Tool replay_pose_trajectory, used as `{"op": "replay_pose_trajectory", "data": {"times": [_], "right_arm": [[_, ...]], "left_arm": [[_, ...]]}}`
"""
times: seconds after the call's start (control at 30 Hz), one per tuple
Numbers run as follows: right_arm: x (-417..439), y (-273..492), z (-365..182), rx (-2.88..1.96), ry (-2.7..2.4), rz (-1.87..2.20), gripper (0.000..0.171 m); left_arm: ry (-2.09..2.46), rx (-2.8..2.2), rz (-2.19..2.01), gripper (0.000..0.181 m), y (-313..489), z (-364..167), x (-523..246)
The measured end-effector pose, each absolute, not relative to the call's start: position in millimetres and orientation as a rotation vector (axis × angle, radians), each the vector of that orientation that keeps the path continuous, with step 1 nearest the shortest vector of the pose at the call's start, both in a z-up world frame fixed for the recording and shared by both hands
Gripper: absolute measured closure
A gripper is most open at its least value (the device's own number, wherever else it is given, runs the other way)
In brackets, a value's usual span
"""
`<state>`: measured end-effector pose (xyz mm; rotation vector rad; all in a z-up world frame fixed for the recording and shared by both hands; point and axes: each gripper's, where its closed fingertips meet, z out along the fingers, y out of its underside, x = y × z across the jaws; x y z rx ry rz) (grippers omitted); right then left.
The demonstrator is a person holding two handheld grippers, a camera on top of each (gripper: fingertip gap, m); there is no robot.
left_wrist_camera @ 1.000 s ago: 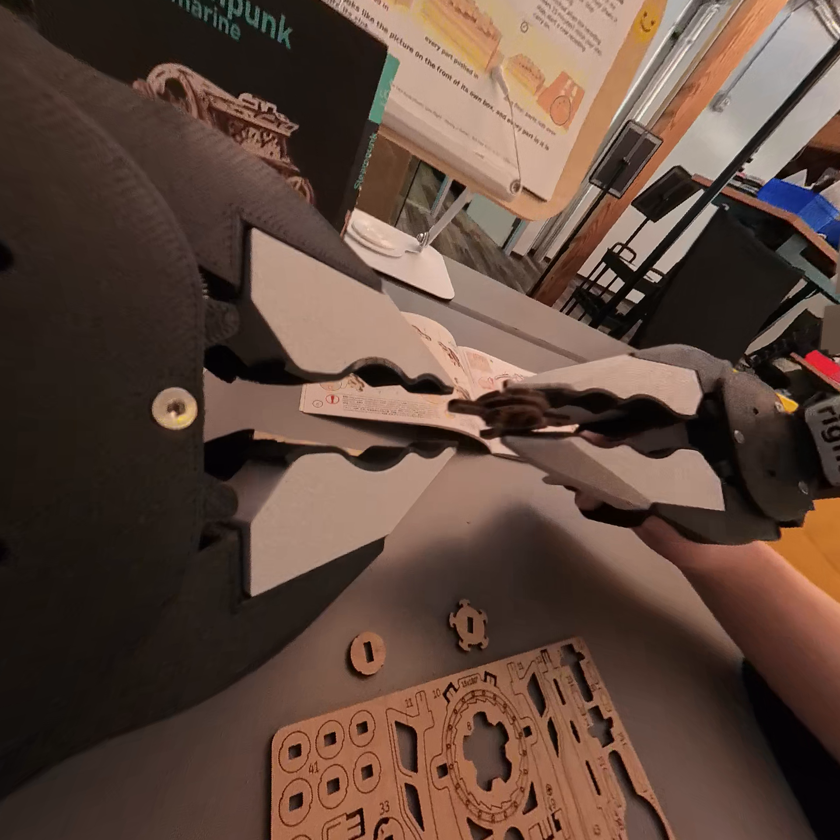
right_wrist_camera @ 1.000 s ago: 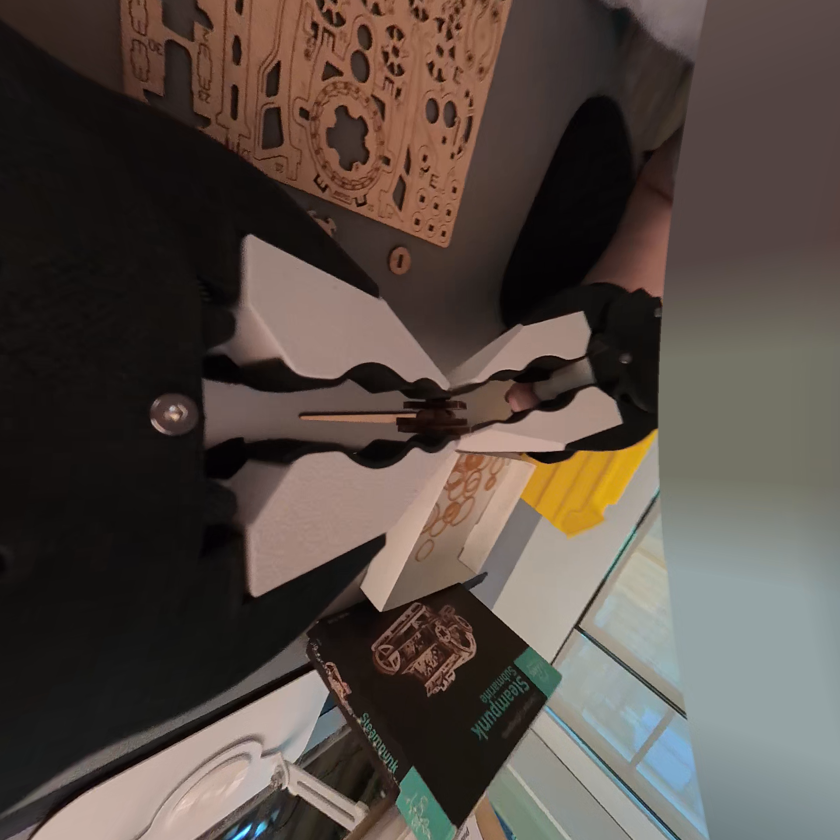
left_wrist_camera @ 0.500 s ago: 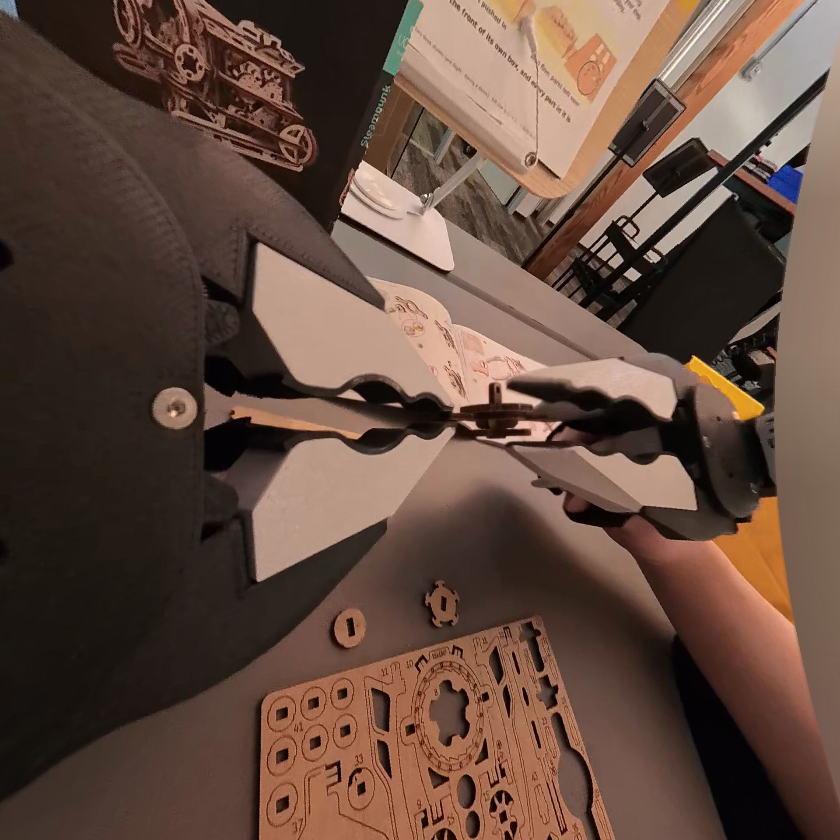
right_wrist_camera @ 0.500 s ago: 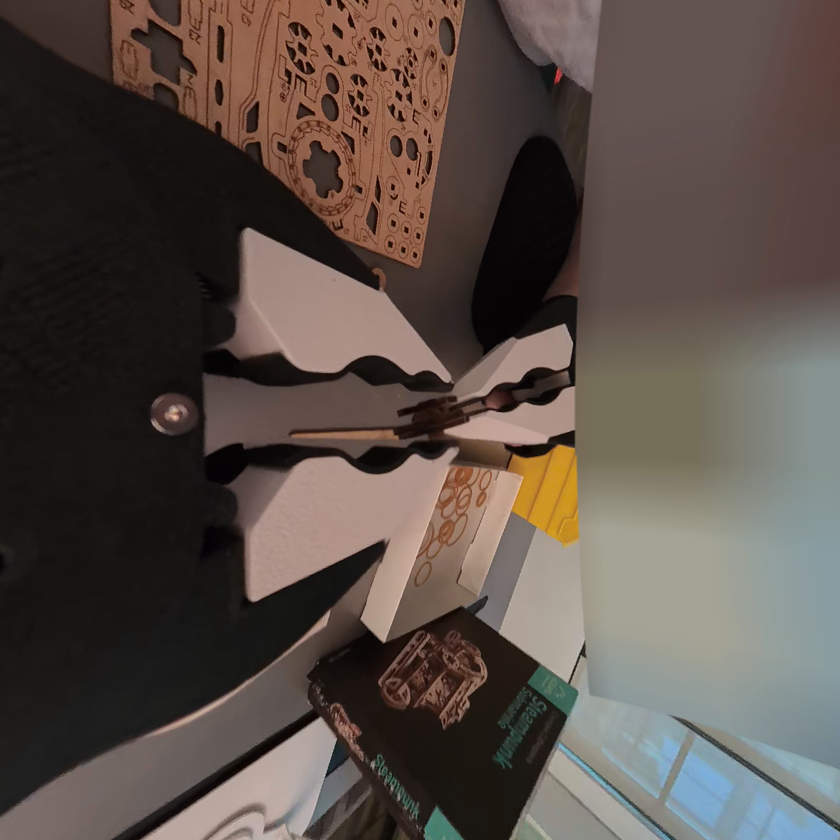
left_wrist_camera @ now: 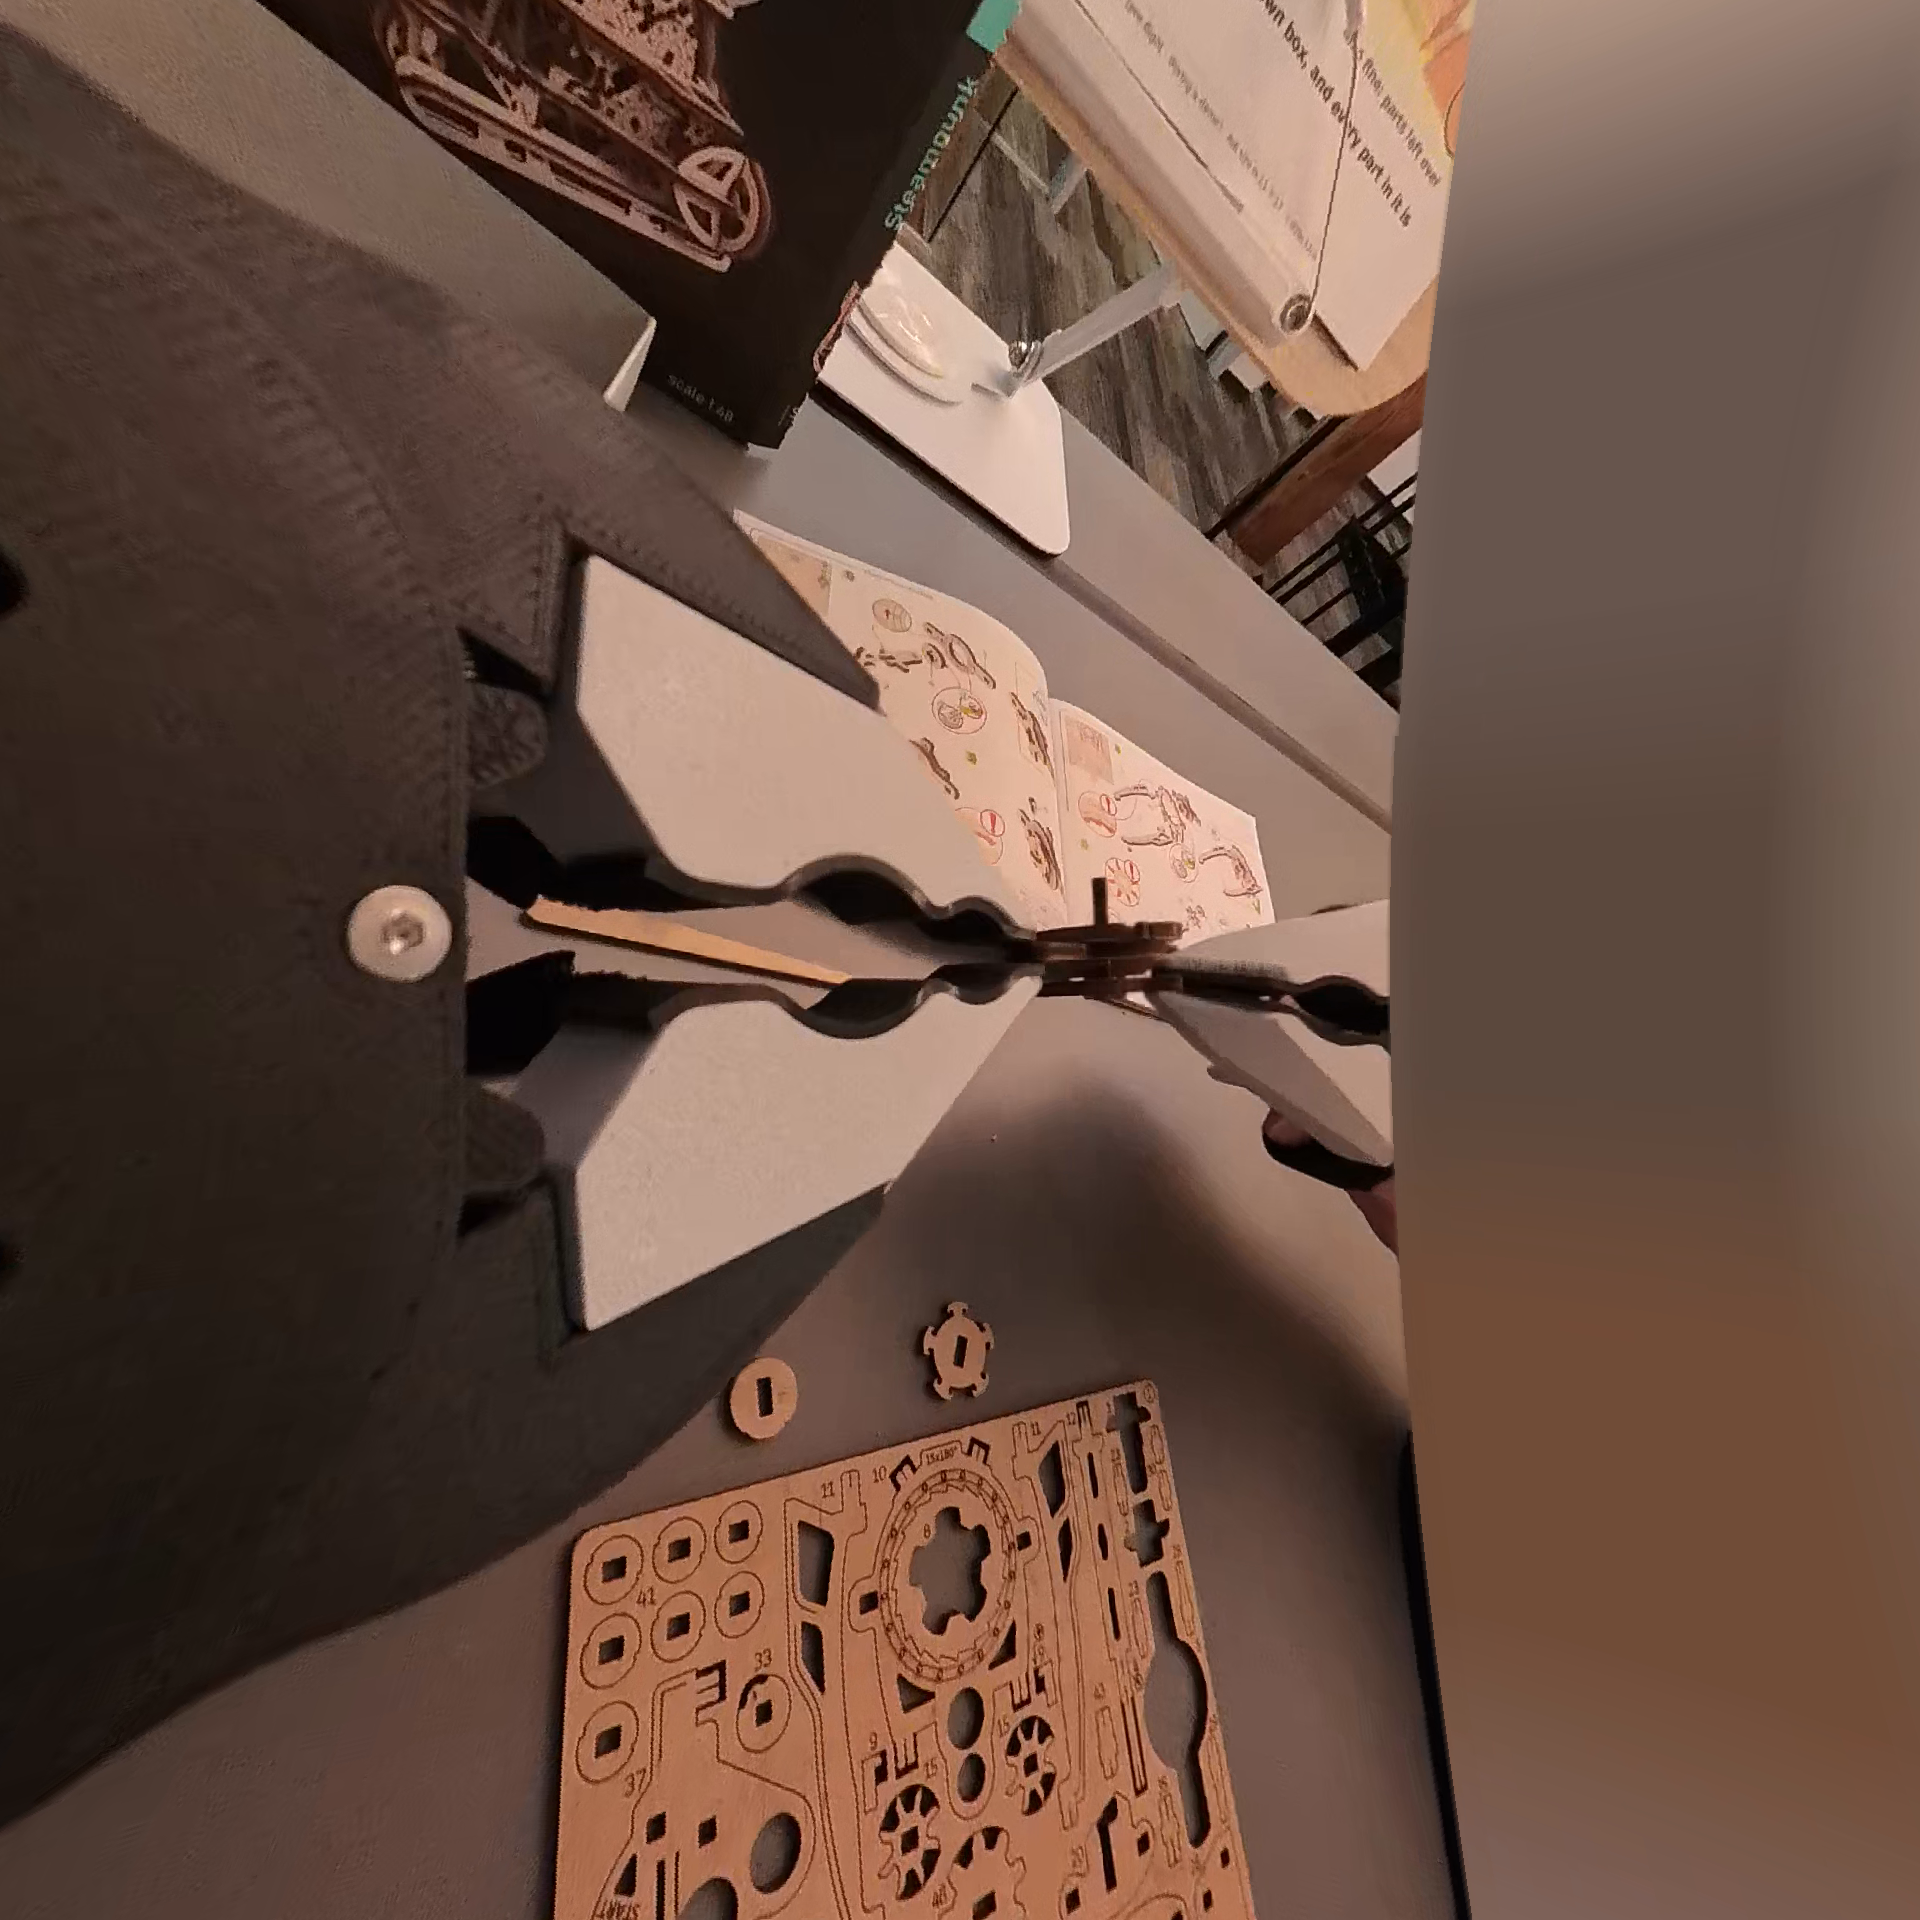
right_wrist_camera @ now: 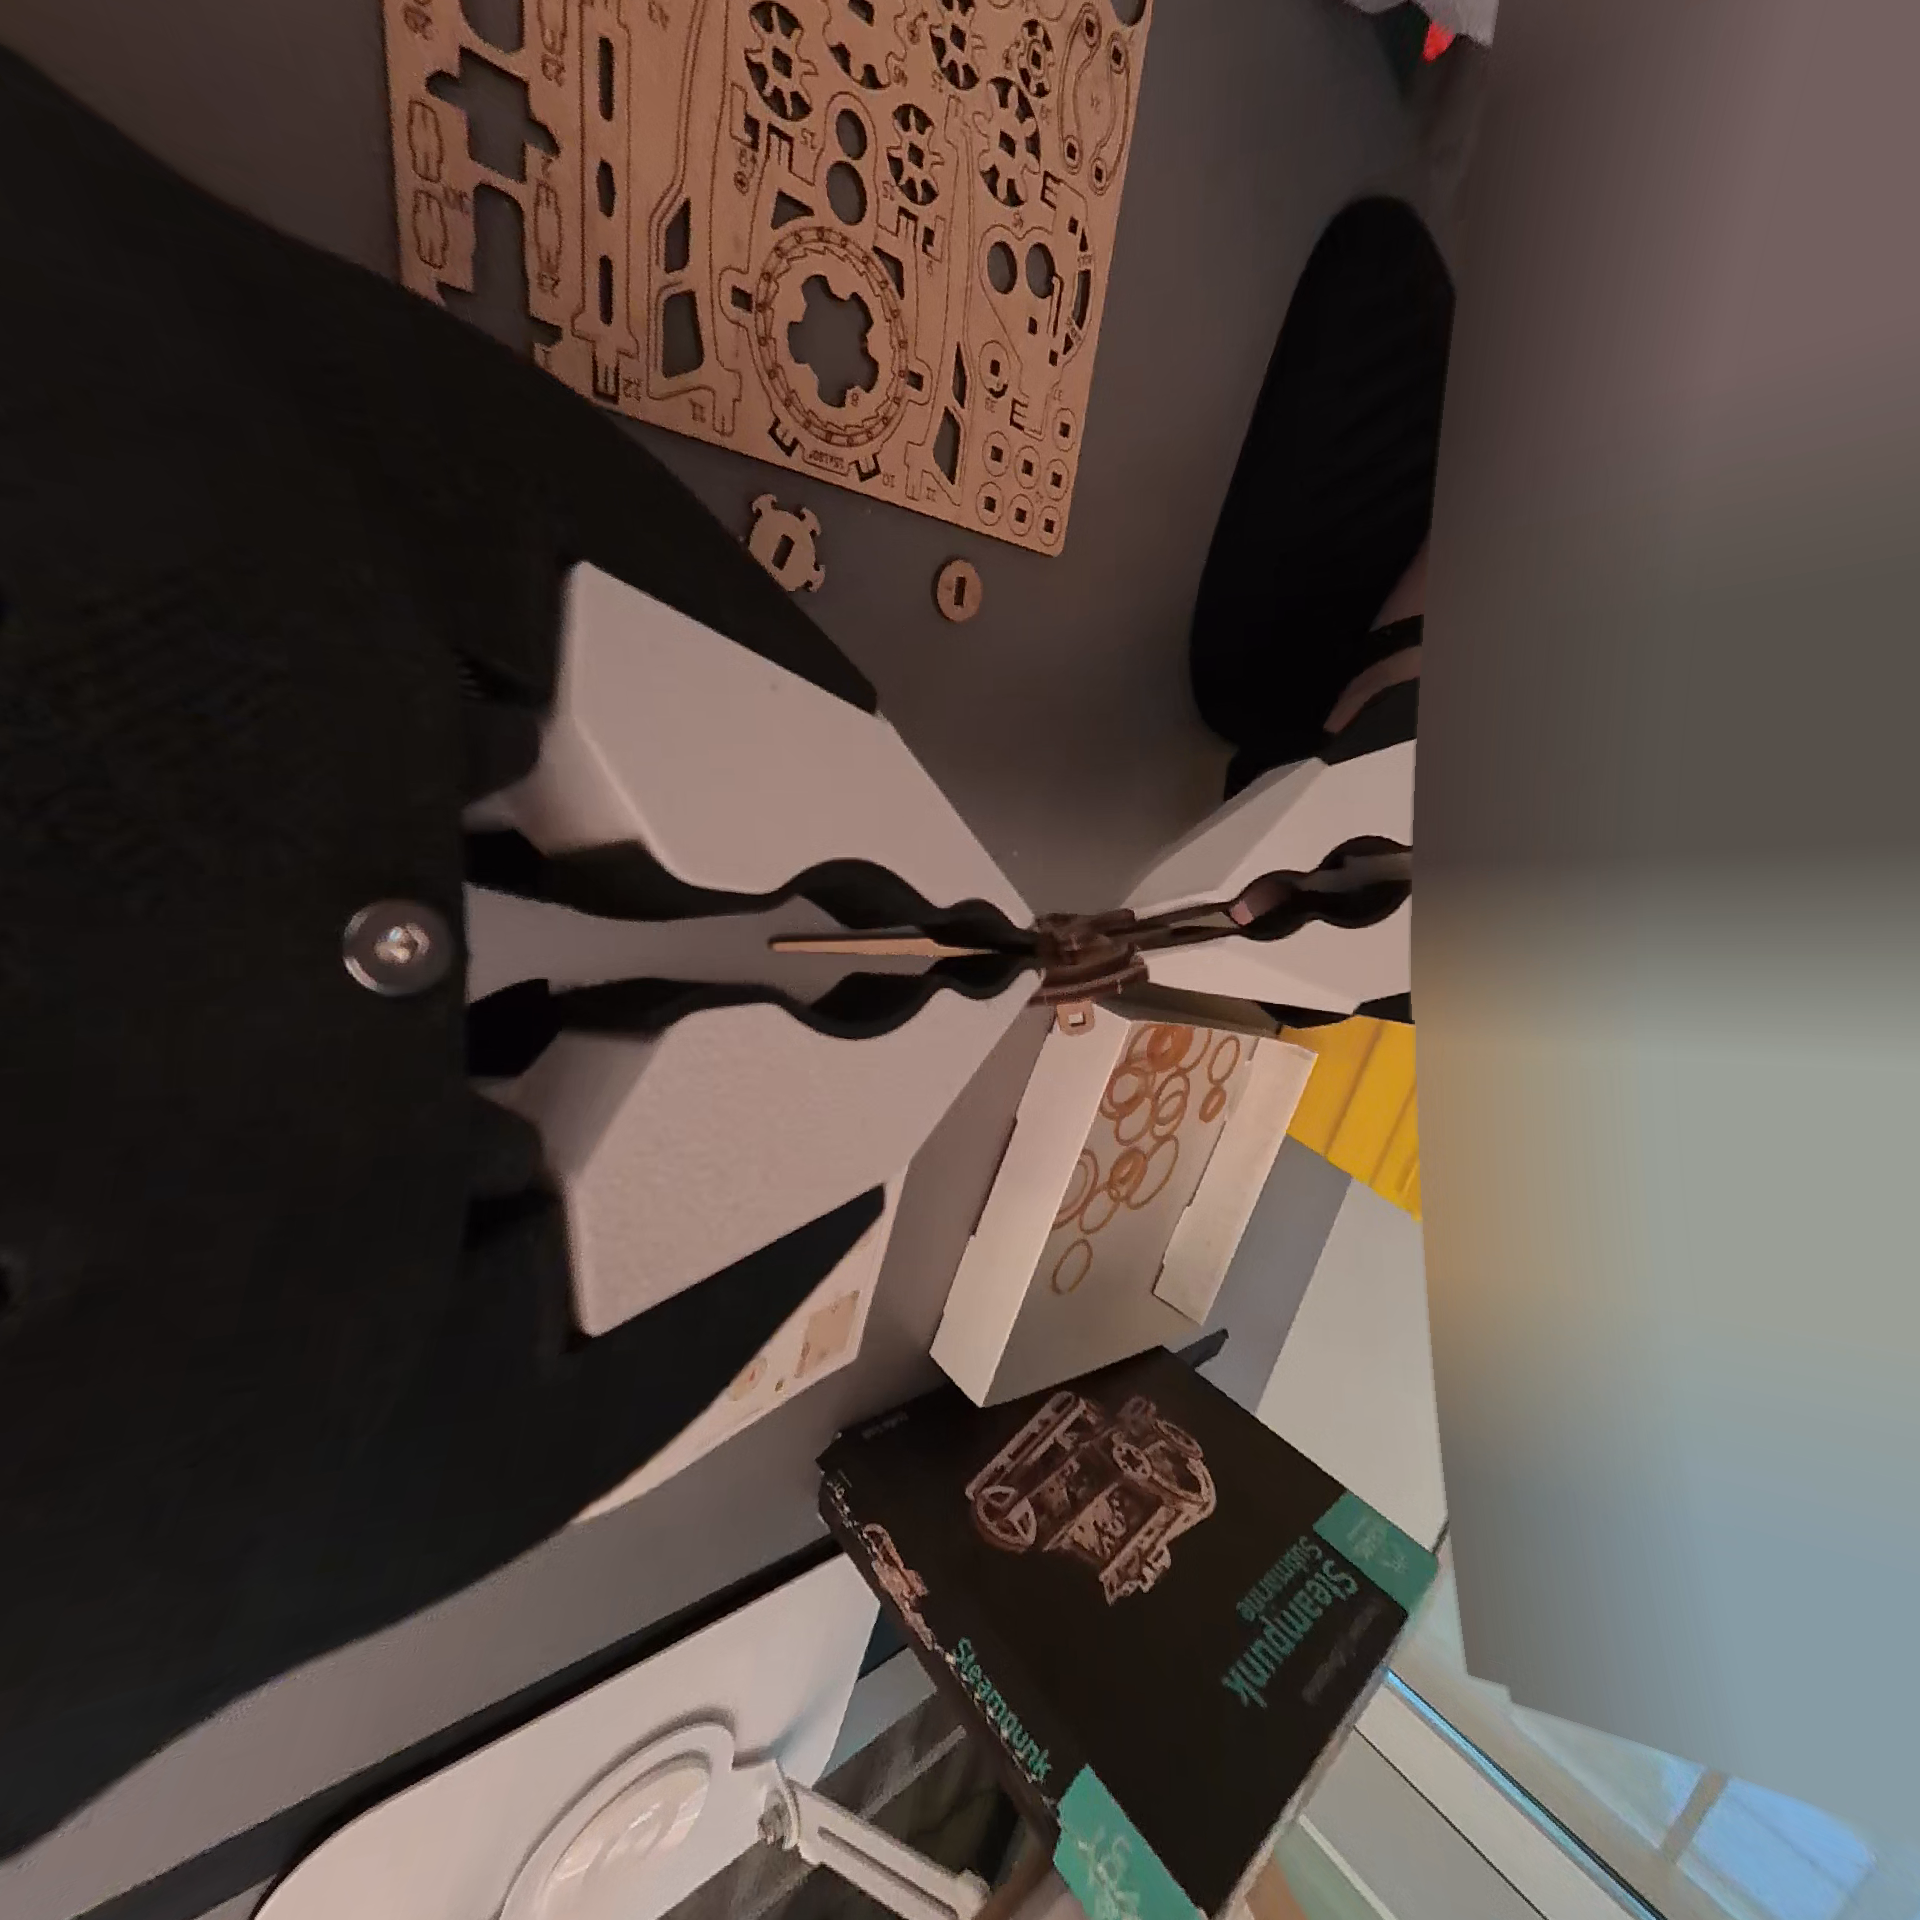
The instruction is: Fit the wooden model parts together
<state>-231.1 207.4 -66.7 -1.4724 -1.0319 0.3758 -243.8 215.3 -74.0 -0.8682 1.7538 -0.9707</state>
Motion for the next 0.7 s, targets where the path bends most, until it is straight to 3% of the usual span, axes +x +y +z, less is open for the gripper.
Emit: {"op": "replay_pose_trajectory", "data": {"times": [0.1, 0.17, 0.33, 0.47, 0.57, 0.7], "right_arm": [[-228.6, 208.5, -63.6, -1.446, -1.019, 0.35, 0.17], [-222.9, 212.9, -55.8, -1.413, -0.981, 0.285, 0.149], [-226.8, 210.2, -60.1, -1.472, -0.989, 0.368, 0.165], [-227.2, 208.7, -62.1, -1.502, -0.989, 0.41, 0.167], [-220.0, 219.1, -70.6, -1.593, -0.958, 0.336, 0.168], [-222.0, 224.5, -76.5, -1.661, -0.948, 0.274, 0.168]], "left_arm": [[1.741, -0.884, -1.004, 0.181, 216.0, -71.3, -244.2], [1.729, -0.897, -1.042, 0.181, 216.5, -68.3, -244.7], [1.714, -0.865, -1.085, 0.181, 213.6, -61.6, -247.1], [1.715, -0.841, -1.05, 0.179, 213.8, -63.3, -246.2], [1.684, -0.857, -0.982, 0.146, 223.7, -61.9, -242.8], [1.693, -0.816, -0.848, 0.146, 222.3, -66.3, -239.9]]}}
